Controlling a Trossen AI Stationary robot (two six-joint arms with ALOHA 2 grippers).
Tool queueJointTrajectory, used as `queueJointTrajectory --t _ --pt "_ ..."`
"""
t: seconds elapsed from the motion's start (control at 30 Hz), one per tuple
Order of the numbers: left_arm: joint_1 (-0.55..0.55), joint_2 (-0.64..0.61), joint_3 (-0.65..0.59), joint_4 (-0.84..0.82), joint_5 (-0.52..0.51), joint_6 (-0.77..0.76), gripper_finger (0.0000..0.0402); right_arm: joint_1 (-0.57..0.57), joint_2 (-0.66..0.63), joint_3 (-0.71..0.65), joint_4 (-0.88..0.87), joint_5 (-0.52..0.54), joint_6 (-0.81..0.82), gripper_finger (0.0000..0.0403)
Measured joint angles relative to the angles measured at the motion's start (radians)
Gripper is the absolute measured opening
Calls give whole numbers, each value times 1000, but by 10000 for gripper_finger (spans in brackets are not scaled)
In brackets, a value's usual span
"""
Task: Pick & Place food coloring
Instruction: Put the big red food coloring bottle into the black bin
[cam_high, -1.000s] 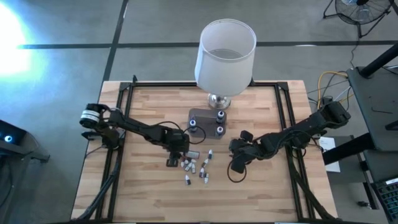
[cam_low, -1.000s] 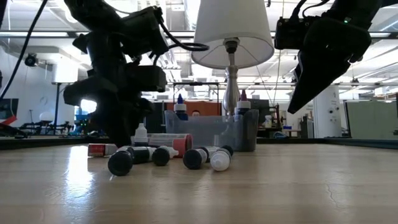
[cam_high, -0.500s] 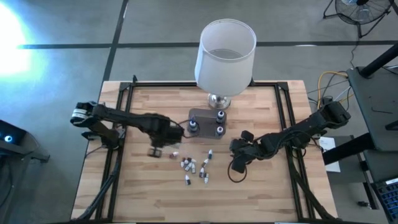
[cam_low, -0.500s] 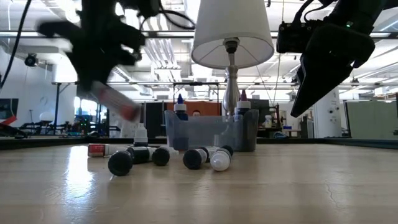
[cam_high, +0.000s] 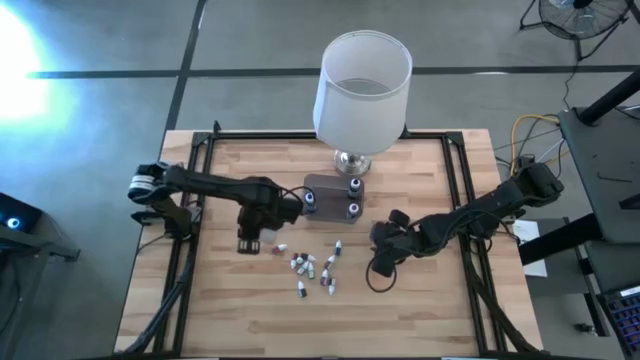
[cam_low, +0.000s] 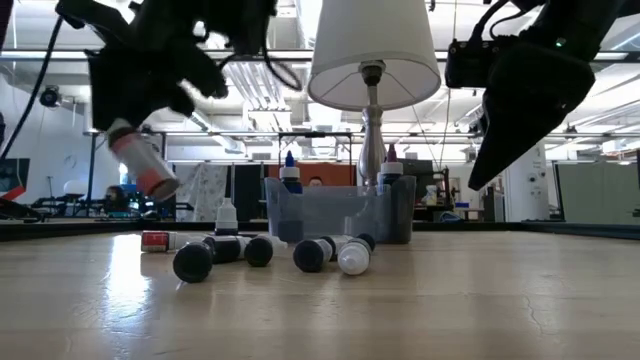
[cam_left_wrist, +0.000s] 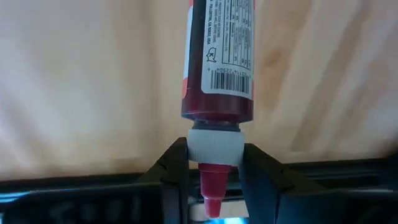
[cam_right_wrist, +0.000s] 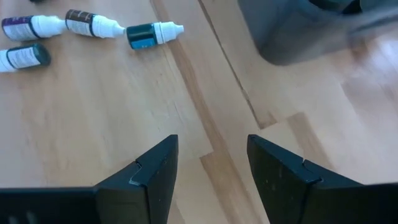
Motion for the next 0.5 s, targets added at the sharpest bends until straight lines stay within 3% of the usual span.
queueJointTrajectory --t 0.17,0.5 --pt "-3 29 -86 -12 263 -72 81 -7 0 -4 -10 -52 127 185" --pt "-40 32 -205 -45 557 -317 83 -26 1 -9 -17 -59 279 185"
